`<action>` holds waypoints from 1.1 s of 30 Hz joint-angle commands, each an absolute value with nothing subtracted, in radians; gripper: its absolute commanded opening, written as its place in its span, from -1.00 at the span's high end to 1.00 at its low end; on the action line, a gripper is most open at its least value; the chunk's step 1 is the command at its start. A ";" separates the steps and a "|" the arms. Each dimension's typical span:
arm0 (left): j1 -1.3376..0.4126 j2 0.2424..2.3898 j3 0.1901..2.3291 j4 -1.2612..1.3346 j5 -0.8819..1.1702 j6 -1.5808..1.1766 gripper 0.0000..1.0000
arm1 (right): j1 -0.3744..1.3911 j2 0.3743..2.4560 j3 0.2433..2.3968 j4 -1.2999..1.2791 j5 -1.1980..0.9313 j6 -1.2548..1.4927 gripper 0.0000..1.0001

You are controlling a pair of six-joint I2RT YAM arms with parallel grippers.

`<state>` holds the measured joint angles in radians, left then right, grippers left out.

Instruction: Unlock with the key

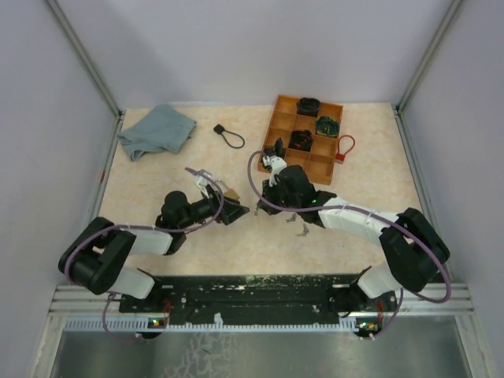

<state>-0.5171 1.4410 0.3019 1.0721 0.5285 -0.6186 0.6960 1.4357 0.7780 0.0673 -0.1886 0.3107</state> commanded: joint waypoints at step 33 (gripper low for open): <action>-0.561 1.576 0.222 1.788 0.754 -0.190 0.07 | 0.773 1.118 0.789 0.116 -0.296 0.407 1.00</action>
